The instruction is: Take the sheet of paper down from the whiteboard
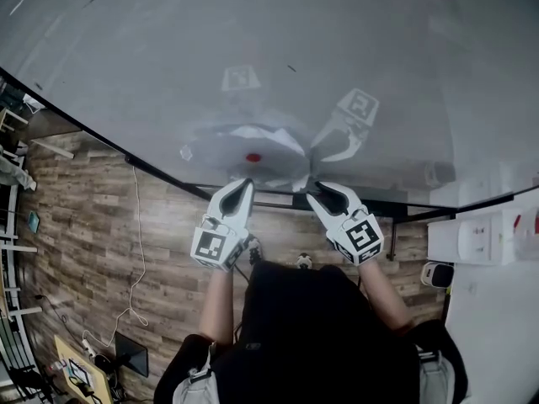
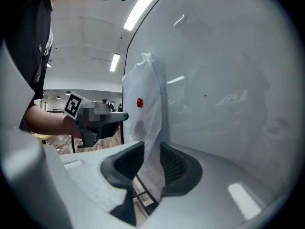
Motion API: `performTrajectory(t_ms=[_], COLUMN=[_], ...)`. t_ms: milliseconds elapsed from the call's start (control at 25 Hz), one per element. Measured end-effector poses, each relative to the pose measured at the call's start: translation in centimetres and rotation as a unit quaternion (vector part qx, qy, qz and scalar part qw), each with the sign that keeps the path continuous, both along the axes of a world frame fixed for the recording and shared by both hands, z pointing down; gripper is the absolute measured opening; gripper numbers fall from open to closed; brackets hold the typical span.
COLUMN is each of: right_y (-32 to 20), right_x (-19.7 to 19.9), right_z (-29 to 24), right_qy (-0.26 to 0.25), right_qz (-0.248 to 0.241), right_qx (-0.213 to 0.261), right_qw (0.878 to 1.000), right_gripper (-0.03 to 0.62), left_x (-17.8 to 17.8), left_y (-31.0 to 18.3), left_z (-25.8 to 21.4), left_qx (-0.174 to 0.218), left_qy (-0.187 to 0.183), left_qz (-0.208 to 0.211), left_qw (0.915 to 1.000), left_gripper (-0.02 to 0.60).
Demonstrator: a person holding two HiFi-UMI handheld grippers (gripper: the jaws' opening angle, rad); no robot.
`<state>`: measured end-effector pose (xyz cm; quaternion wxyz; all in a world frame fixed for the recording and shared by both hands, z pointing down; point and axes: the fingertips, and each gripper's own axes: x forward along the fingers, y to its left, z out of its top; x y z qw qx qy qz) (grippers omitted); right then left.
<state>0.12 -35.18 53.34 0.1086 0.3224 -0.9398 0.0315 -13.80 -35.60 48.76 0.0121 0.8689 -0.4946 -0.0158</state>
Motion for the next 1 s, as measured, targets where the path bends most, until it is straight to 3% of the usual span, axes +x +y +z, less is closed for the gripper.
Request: performTrajectory(t_ms=[160, 320, 640, 720, 840, 1000], right_y=[-0.4, -1.2, -1.7, -1.7, -1.6, -1.8], right_x=[-0.3, -1.3, -2.8, -2.9, -2.5, -2.0], right_z=[-0.3, -0.4, -0.6, -0.7, -0.8, -0.7], right_qy=[-0.018, 0.000, -0.024, -0.028, -0.033, -0.043], right_qz=[-0.007, 0.001, -0.021, -0.027, -0.025, -0.023], right_qx=[-0.015, -0.012, -0.021, -0.021, -0.019, -0.022], right_qw=[1.000, 1.000, 0.999, 0.999, 0.999, 0.999], right_gripper=[0.111, 0.110, 0.106, 0.088, 0.011, 0.005], left_x=[0.3, 0.0, -0.6, -0.6, -0.2, 0.4], left_y=[0.4, 0.4, -0.1, -0.4, -0.5, -0.7], left_z=[-0.2, -1.1, -2.1, -2.2, -3.1, -3.5], left_qx=[0.003, 0.009, 0.022, 0.028, 0.041, 0.057], left_qy=[0.000, -0.003, -0.049, -0.052, -0.053, -0.061], left_qz=[-0.006, -0.012, -0.023, -0.024, -0.024, -0.026], left_qw=[1.0000, 0.9999, 0.9983, 0.9980, 0.9975, 0.9961], left_gripper=[0.011, 0.011, 0.011, 0.011, 0.012, 0.014])
